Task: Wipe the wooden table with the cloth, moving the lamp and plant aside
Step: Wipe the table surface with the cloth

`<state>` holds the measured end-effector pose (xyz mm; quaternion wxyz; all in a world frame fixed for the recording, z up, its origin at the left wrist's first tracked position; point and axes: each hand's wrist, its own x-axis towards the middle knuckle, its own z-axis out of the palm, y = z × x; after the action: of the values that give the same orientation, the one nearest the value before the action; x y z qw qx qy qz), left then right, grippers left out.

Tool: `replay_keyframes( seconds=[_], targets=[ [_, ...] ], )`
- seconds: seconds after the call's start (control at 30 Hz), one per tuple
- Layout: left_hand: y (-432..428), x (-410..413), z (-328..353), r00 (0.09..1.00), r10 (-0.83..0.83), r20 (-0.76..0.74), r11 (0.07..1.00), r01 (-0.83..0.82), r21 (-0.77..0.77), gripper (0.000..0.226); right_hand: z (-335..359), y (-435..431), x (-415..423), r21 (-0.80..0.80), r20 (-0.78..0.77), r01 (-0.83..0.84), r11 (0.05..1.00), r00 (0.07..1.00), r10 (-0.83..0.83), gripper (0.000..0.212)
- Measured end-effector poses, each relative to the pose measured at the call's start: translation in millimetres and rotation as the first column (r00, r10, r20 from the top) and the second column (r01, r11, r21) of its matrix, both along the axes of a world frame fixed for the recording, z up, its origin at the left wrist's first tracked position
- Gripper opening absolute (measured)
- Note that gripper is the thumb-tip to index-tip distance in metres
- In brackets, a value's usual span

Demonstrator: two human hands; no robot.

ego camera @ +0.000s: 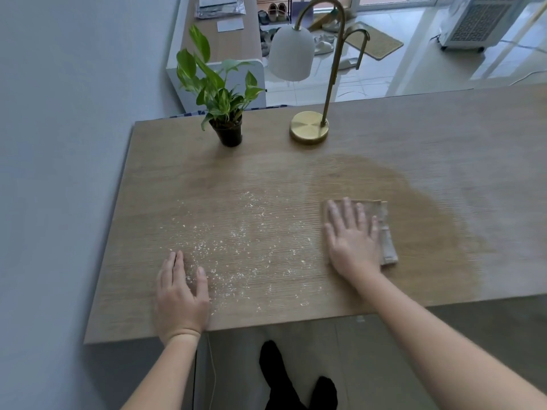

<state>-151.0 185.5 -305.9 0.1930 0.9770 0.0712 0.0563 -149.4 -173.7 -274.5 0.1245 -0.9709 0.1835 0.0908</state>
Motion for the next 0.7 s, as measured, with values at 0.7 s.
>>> replay_keyframes(
  seconds=[0.7],
  targets=[
    [0, 0, 0, 1.0, 0.004, 0.004, 1.0, -0.004, -0.007, 0.073, 6, -20, -101, 0.002, -0.003, -0.283, 0.959, 0.959, 0.283, 0.056]
  ],
)
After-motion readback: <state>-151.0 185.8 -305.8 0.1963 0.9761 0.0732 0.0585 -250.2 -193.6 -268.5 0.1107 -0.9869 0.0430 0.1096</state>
